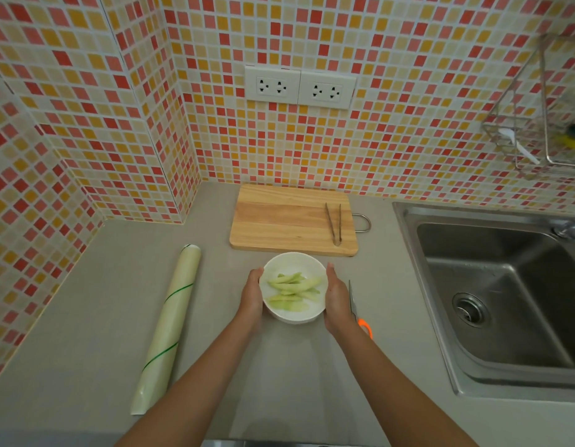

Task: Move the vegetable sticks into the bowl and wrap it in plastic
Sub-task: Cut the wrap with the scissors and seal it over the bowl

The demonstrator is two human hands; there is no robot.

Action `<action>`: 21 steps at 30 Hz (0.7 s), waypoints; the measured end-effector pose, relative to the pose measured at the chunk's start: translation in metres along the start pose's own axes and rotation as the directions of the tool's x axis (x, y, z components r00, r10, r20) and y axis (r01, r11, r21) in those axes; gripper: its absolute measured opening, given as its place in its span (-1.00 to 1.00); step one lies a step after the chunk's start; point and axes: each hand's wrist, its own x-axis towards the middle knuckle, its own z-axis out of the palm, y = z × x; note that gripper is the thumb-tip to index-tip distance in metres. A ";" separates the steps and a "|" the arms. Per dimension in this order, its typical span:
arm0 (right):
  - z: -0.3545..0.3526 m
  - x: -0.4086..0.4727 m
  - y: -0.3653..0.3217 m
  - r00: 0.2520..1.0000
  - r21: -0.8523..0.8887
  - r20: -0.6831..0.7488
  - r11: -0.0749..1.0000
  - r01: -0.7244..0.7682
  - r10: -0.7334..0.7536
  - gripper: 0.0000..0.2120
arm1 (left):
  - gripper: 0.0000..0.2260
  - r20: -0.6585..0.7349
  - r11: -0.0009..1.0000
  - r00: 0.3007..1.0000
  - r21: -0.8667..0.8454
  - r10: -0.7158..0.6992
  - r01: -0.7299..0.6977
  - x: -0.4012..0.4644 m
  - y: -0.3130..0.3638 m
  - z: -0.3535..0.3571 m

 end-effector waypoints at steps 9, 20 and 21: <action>-0.004 0.000 -0.013 0.998 -0.096 0.069 0.995 0.008 -0.001 -0.60 | -0.47 0.263 0.994 0.964 0.109 -0.046 0.017 0.007 0.020 -0.008; -0.010 0.000 -0.015 0.986 -0.041 0.158 0.998 -0.054 0.060 -0.64 | -0.58 0.273 0.991 0.961 0.132 -0.034 -0.003 0.005 0.020 -0.008; -0.010 0.000 -0.014 0.985 -0.055 0.163 0.997 -0.048 0.056 -0.62 | -0.57 0.280 0.989 0.959 0.147 -0.038 -0.004 0.006 0.021 -0.009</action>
